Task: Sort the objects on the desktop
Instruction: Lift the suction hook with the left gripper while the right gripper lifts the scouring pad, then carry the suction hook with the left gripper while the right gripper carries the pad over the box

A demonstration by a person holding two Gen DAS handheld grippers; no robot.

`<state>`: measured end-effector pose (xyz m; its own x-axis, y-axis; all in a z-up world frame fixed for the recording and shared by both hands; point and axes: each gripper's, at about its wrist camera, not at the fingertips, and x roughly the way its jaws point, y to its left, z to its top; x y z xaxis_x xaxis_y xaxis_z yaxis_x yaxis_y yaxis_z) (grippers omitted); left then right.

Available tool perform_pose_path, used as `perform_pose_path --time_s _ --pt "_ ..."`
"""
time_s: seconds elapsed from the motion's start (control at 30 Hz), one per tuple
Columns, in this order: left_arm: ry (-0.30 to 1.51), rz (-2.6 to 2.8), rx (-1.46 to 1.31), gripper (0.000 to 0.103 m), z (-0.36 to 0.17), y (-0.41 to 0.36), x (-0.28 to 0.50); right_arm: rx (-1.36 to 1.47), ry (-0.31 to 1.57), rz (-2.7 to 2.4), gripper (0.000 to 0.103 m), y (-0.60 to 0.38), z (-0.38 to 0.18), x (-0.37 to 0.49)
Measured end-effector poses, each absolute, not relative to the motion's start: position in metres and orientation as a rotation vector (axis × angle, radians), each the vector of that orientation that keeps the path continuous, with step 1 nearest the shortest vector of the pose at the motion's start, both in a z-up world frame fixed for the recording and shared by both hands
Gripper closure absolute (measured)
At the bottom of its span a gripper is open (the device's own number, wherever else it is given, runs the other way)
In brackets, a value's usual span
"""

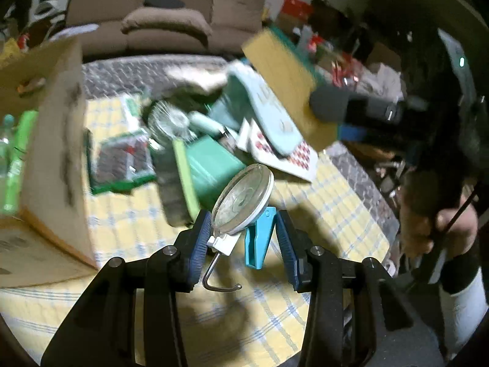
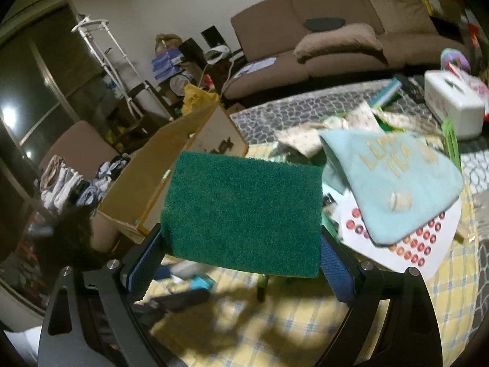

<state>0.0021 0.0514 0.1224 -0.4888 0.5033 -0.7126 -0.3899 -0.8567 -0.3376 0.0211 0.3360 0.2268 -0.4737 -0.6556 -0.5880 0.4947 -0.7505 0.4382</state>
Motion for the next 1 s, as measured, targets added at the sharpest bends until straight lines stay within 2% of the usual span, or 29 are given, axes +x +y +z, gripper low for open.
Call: perform_pose_path --time_s 0.27,0.43,0.73,1.0 --pt "-0.198 2.491 -1.062 0.062 0.185 -0.024 -0.004 0.978 -0.223 -2.204 0.008 0.286 0.246 0.018" --pt "-0.283 2.594 -1.039 0.062 0.205 -0.089 -0.010 0.974 -0.163 -2.159 0.008 0.241 0.253 0.019" --pt "-0.416 2.686 -1.079 0.062 0.194 -0.172 -0.023 0.963 0.004 -2.094 0.008 0.149 0.256 0.021" --pt "-0.527 2.706 -1.113 0.062 0.171 -0.212 -0.025 1.036 0.134 -2.024 0.004 0.076 0.227 0.017"
